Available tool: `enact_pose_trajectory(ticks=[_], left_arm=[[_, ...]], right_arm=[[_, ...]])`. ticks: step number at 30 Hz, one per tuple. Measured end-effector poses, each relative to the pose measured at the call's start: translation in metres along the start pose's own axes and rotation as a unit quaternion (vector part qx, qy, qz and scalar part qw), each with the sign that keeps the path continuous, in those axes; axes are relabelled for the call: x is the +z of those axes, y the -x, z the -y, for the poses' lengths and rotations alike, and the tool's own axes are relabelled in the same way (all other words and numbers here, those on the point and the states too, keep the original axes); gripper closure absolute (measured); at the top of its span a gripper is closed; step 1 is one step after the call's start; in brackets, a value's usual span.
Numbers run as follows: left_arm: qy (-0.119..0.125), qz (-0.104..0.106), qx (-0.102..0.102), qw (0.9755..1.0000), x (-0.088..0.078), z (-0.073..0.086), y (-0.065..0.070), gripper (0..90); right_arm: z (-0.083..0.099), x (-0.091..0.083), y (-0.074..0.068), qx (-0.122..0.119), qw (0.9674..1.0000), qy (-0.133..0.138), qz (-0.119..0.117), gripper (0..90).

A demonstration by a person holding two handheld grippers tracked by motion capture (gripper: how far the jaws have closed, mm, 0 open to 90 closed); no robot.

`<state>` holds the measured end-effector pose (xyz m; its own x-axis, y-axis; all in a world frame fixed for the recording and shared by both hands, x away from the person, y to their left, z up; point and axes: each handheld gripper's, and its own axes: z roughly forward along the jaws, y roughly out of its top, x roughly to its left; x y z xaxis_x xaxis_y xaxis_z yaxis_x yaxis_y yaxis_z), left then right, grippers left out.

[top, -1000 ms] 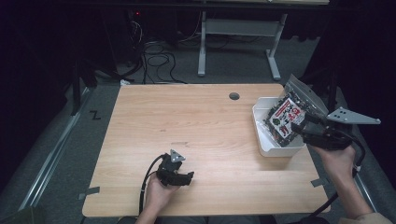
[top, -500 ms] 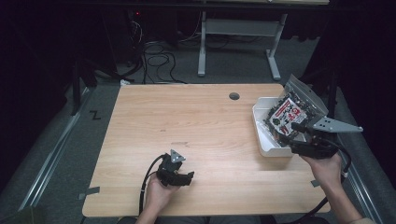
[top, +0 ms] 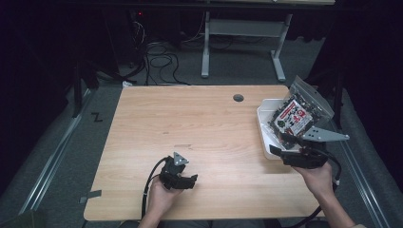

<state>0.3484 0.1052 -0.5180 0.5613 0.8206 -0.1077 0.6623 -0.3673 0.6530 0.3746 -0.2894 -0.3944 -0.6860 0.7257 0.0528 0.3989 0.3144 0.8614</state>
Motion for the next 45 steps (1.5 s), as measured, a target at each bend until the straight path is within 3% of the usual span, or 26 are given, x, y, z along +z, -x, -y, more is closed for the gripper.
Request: enact_pose_trajectory(ticks=[13, 18, 33, 45], left_arm=[[0.002, -0.001, 0.002, 1.0, -0.001, 0.0, 0.0, 28.5], [0.002, 0.0, 0.002, 1.0, 0.0, 0.0, 0.0, 28.5], [0.0, -0.001, 0.005, 1.0, 0.0, 0.0, 0.001, 28.6], [-0.002, -0.001, 0.007, 1.0, 0.001, 0.0, 0.001, 28.6]], right_arm=[[0.016, 0.024, -0.01, 0.003, 0.9996, -0.009, -0.026, 34.2], [0.023, 0.037, -0.014, 0.003, 0.999, -0.026, -0.035, 34.8], [0.037, 0.067, -0.023, 0.001, 0.9968, -0.067, -0.044, 34.5], [0.042, 0.089, -0.03, -0.017, 0.9945, -0.095, -0.039, 35.0]])
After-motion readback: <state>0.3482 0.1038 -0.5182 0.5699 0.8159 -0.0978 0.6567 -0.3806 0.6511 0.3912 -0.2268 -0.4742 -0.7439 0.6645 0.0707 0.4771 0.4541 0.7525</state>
